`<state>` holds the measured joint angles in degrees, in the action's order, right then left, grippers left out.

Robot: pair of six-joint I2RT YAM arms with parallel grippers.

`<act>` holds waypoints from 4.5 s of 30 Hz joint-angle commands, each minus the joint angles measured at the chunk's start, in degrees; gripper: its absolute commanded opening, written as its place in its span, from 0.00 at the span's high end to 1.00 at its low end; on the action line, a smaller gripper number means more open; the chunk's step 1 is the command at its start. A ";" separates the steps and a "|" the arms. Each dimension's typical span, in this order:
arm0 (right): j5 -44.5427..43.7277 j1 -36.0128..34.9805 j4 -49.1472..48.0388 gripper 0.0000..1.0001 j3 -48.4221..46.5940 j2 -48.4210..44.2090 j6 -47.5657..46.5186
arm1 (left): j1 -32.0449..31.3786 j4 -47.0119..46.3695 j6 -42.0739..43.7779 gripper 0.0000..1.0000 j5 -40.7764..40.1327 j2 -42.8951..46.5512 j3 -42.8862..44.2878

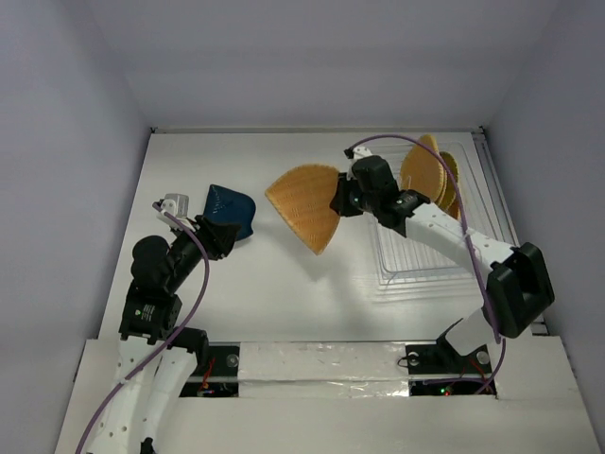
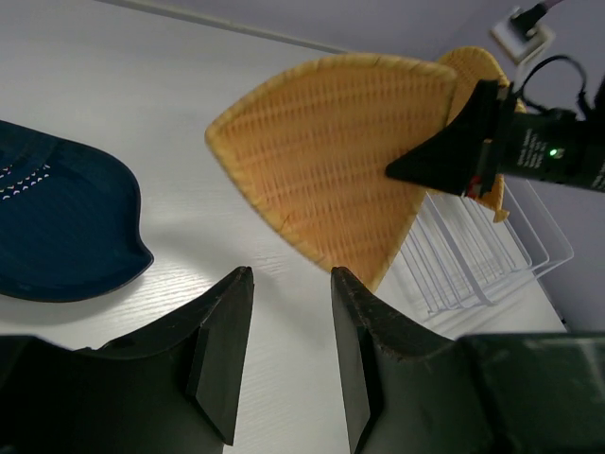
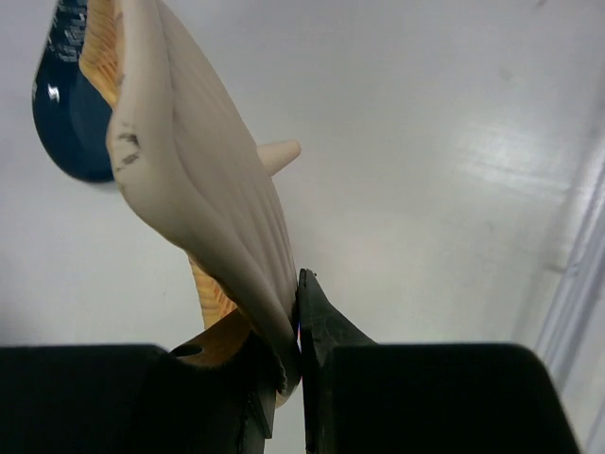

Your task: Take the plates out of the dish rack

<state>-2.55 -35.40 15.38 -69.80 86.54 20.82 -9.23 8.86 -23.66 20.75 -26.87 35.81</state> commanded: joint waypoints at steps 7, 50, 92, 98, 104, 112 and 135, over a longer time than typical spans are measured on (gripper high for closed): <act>6.95 -0.46 -24.51 1.00 8.36 6.00 16.26 | 0.45 -2.71 -0.25 0.64 0.78 -0.37 -0.13; -15.54 9.46 -15.21 1.00 19.88 -24.04 6.17 | 0.45 -3.15 -0.33 0.78 1.13 -0.11 -0.39; -35.24 20.55 -5.19 1.00 8.28 -13.85 -7.28 | -0.08 -3.24 -0.33 0.70 1.75 1.21 -0.39; -38.58 18.00 -3.42 1.00 5.91 -17.10 -9.65 | -0.08 -3.24 -0.42 0.69 1.57 1.03 -0.48; -38.15 16.76 -4.30 1.00 5.90 -22.37 -9.22 | -0.08 -3.15 -0.42 0.70 1.48 0.77 -0.48; -26.39 12.99 -1.58 1.00 5.73 -32.04 -7.03 | -0.08 -3.15 -0.25 0.70 1.40 0.51 -0.39; 7.38 4.55 -41.12 1.00 20.93 -10.96 29.27 | 0.45 -3.33 -0.51 0.70 1.48 -0.28 -0.48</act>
<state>4.12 -30.37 -10.52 -48.88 76.03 42.63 -9.23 8.80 -24.08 21.63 -26.89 35.64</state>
